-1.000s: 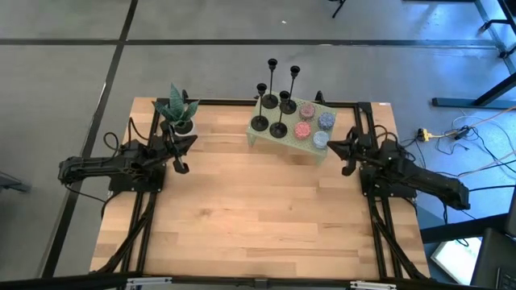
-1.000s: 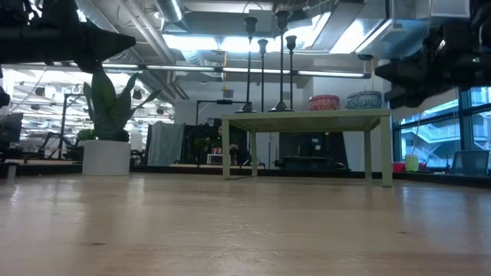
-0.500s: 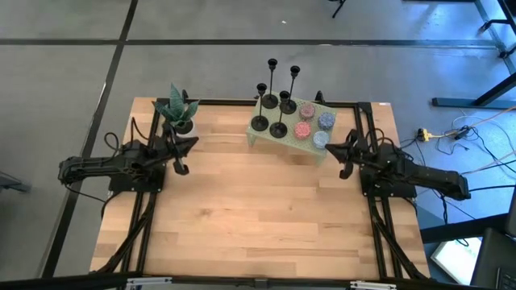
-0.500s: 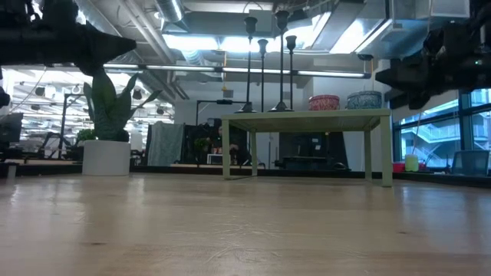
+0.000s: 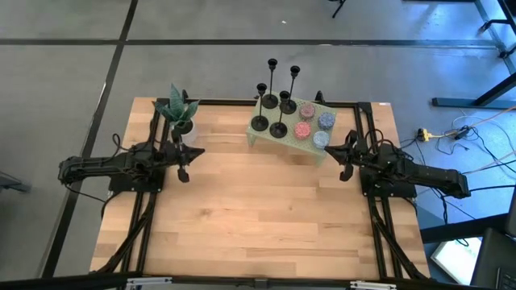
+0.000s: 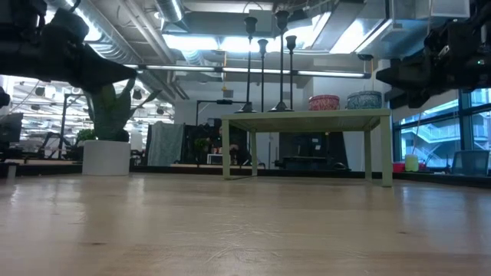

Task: Pick & Place candle stick holders
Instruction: Return to Home Position

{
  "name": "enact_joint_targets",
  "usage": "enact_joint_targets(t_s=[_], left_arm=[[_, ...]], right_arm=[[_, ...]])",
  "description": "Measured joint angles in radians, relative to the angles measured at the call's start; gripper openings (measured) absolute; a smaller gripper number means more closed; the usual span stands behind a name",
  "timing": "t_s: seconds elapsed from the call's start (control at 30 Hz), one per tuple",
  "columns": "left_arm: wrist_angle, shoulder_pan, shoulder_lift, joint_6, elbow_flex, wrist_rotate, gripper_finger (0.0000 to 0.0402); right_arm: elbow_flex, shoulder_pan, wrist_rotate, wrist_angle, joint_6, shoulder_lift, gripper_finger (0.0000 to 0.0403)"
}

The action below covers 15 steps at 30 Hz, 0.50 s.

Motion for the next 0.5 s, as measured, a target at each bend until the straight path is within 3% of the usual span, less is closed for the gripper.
enact_joint_targets(t_s=[0.13, 0.5], left_arm=[[-0.001, 0.0, 0.0, 0.073, 0.0, 0.004, 0.0002], [-0.001, 0.0, 0.0, 0.079, 0.0, 0.003, 0.001]], right_arm=[[0.0, 0.0, 0.0, 0.0, 0.0, 0.0, 0.0019], [0.0, 0.0, 0.0, 0.0, 0.0, 0.0, 0.0019]])
